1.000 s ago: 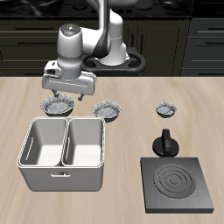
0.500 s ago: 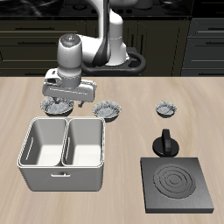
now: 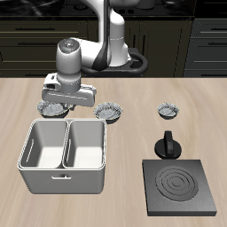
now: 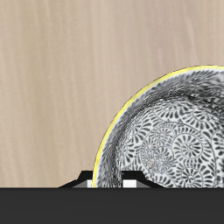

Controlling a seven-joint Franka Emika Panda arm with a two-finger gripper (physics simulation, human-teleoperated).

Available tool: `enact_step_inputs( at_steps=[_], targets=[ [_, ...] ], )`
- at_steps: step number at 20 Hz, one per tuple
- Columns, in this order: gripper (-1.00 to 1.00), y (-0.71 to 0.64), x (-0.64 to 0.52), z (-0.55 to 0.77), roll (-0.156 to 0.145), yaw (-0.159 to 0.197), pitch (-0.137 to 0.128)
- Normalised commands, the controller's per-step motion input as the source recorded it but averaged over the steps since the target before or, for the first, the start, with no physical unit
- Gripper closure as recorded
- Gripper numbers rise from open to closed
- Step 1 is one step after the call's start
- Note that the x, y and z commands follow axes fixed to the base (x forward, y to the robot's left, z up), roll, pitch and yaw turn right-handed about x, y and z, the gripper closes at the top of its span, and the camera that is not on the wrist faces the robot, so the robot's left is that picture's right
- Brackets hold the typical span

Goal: Place the largest bowl on the flat stove

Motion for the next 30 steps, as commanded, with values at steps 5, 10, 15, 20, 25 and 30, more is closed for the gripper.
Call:
enact_step_inputs(
  at_steps=[5,10,15,20,25,30],
  targets=[
    [1.0,0.03,0.01,0.22,0.009,-0.001,-0.039],
    [1.0,0.04,0.02,0.33,0.002,0.012,-0.075],
    [1.0,0.03,0.04,0.32,-0.004,0.007,-0.051],
    [1.0,0.1,0.08,0.58,-0.011,0.027,-0.098],
    [1.0,0.18,0.05,0.47,0.001,0.016,-0.068],
    [1.0,0.11,0.06,0.23,0.009,-0.002,0.006]
  ],
)
